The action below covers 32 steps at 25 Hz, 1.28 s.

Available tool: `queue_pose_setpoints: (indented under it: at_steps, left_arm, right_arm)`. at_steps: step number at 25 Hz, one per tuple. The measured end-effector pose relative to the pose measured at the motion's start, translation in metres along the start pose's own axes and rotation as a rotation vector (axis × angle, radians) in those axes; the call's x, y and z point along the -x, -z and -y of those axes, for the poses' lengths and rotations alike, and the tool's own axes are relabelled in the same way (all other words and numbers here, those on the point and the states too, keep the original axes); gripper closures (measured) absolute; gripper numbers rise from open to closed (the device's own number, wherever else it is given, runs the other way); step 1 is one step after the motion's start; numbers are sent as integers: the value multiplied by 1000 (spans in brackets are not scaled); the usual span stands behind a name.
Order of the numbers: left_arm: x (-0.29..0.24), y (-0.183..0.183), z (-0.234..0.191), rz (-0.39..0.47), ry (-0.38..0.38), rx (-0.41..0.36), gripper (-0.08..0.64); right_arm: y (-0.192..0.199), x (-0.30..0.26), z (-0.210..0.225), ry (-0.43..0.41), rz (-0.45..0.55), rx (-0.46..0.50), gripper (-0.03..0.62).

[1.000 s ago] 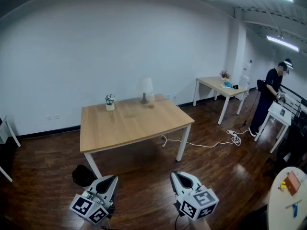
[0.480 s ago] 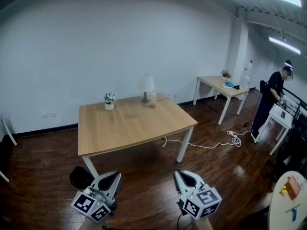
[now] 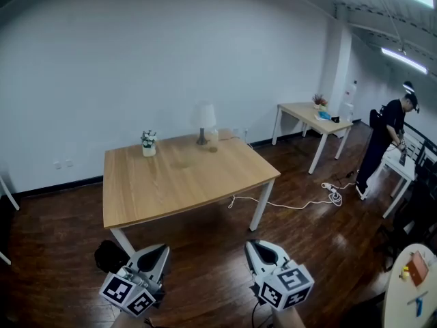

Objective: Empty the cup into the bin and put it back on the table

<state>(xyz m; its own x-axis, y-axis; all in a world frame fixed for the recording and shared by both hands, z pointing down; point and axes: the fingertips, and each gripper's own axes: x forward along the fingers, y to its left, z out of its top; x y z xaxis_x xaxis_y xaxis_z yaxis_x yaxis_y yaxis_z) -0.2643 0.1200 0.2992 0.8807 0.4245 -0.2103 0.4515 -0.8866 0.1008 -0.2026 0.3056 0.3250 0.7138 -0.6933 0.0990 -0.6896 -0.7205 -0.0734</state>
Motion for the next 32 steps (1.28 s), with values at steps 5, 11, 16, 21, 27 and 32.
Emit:
queue_pose_setpoints:
  at_steps: [5,11,16,21,27,32]
  left_arm:
    - [-31,9,-10,-15,-35,-13,569]
    - [-72,11,-16,-14,-78,-46,569]
    - [-103,12,-22,-8,-118,-55,569]
    - [-128,16,-26,-11,-149,-72,569]
    - [-150,20,-33,-7,-190,-83,569]
    - [-162,28,-37,-9,-214,-80,569]
  right_arm:
    - [-5,-24,26,-41,4,-6,589]
    - [-12,-55,61,-105,14,-11,591]
    - [-21,-76,87,-154,20,-6,589]
    - [-27,-92,114,-175,35,-15,589]
    - [-32,-109,138,-213,42,-14,591]
    - [-32,-119,151,-233,37,-8,591]
